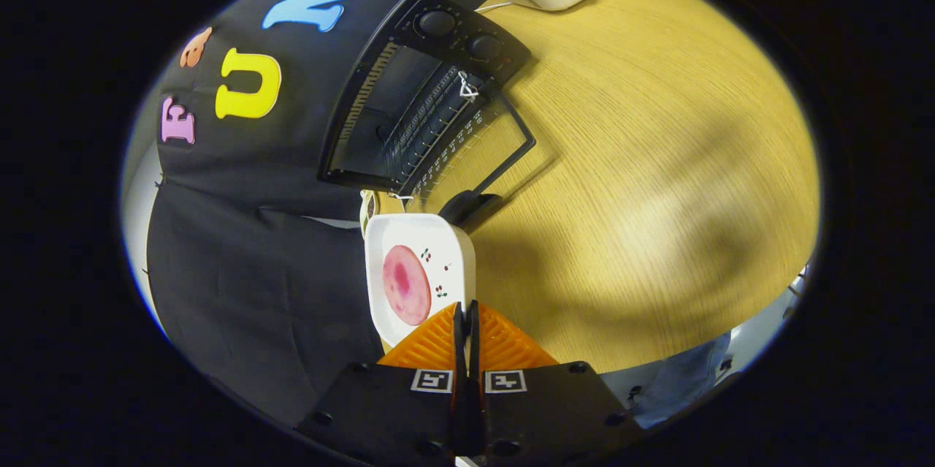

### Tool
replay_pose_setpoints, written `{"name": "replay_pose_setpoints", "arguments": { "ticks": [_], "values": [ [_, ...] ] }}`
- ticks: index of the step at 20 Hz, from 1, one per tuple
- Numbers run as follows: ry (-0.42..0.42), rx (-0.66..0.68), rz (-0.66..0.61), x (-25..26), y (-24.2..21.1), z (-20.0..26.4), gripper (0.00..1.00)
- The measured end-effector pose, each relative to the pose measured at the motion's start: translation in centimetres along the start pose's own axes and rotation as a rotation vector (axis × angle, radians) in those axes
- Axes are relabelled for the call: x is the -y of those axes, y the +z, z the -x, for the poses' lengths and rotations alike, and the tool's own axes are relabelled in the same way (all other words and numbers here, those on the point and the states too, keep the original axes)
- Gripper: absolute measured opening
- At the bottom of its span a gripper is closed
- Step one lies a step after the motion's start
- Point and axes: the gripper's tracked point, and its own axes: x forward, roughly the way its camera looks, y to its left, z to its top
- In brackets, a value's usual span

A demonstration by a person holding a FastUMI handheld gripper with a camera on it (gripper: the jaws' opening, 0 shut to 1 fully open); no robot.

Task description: Open the toaster oven, put the food inside, and close the toaster oven door.

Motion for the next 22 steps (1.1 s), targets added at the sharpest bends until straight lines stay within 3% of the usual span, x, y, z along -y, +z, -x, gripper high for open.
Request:
{"name": "replay_pose_setpoints", "arguments": {
  "ticks": [5, 9, 22],
  "values": [
    [0.013, 0.089, -0.104, 0.7, 0.7, 0.8, 0.02],
    [-0.008, 0.156, -0.172, 0.1, 3.8, 1.0, 0.02],
    [0.011, 0.338, -0.393, -2.9, 11.4, -7.5, 0.02]
  ]
}}
